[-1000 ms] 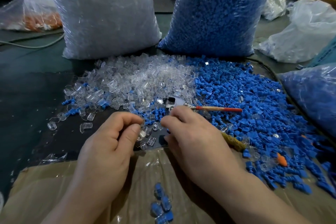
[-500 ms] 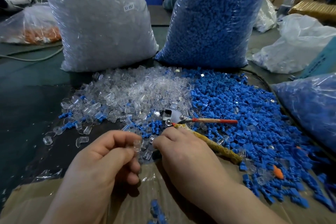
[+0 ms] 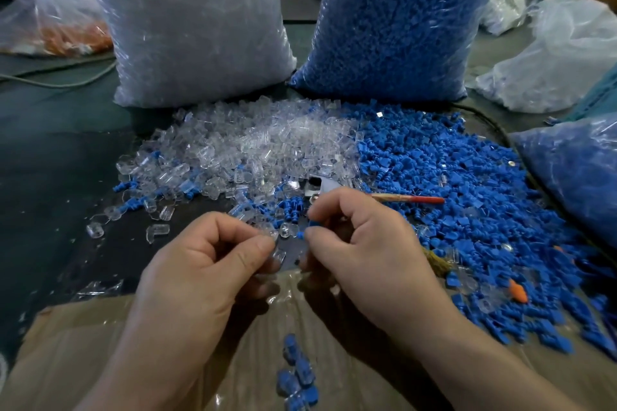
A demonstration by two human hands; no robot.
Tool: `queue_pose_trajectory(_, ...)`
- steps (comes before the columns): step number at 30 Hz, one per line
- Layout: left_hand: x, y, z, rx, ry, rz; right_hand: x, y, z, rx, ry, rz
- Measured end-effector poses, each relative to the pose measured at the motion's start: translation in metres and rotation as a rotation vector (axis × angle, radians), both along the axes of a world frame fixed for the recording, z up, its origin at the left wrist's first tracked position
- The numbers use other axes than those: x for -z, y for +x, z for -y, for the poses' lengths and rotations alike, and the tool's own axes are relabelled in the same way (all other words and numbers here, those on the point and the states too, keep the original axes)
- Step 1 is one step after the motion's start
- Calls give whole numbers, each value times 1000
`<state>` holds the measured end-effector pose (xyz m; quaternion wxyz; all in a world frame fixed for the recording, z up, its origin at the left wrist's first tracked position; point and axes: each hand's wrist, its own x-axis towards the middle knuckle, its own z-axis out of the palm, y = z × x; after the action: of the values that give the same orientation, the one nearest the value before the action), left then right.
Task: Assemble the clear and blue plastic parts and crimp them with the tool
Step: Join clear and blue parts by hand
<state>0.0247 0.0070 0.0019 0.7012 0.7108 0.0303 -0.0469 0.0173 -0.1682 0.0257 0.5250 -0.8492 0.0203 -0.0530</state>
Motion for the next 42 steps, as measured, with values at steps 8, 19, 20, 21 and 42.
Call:
queue_pose_trajectory(8,6,0,5,17,18,38,-4,-4,-4,-82,454,-113)
queue_pose_trajectory(19,2,-3,7,101,8,4,7,-9,-4,-221,-357,334)
queue_pose_trajectory(20,3,-2,6,104,-10,-10,7,-10,-4,-220,-362,350)
queue_pose_trajectory(21,0,-3,7,99,-42,-32,7,-10,-3,-222,-364,362)
queue_pose_trajectory(42,-11,-3,5,57,-28,-58,4,14,35,-18,-1104,-42)
